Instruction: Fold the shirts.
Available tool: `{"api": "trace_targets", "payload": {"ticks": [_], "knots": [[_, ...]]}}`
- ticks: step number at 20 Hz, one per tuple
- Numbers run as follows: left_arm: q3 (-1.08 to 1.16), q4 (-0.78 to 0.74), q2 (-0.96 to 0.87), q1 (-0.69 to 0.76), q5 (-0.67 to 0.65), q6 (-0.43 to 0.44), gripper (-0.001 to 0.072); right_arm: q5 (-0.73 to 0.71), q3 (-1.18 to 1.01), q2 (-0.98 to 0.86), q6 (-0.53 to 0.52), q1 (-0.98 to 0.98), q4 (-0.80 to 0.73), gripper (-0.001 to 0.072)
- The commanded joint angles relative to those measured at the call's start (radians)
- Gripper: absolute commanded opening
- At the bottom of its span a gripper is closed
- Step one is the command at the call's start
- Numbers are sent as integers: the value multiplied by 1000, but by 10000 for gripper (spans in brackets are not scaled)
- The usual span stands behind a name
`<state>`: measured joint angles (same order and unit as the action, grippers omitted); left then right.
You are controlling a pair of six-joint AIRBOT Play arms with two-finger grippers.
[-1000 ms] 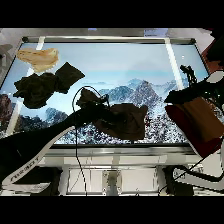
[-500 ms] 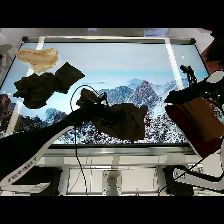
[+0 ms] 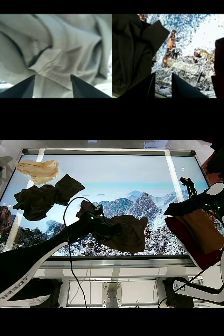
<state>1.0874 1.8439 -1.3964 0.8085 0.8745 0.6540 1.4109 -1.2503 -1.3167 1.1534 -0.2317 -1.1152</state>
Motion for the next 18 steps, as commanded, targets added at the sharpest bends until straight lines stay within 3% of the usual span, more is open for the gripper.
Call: {"api": "trace_targets", "payload": {"ticks": [1, 6, 10, 11, 12, 13, 18], "knots": [[-42, -8, -14, 8, -5, -68, 479, 7, 0, 0, 1, 1, 1, 253], [-71, 20, -21, 8, -150, -86, 478, -17, 0, 0, 1, 1, 2, 253], [-70, 170, -88, 8, -240, -48, 460, -22, 0, 0, 1, 1, 2, 253], [-70, 206, -100, 9, -252, -27, 315, -22, 0, 0, 1, 1, 2, 253], [-70, 203, -99, 8, -266, -26, 91, -22, 0, 0, 1, 1, 1, 253], [-68, 196, -96, 7, -283, -24, 13, -22, 0, 0, 1, 1, 1, 253], [-66, 158, 5, -37, -398, 57, 13, -10, 72, 0, 10, 1, 102, 253]]}}
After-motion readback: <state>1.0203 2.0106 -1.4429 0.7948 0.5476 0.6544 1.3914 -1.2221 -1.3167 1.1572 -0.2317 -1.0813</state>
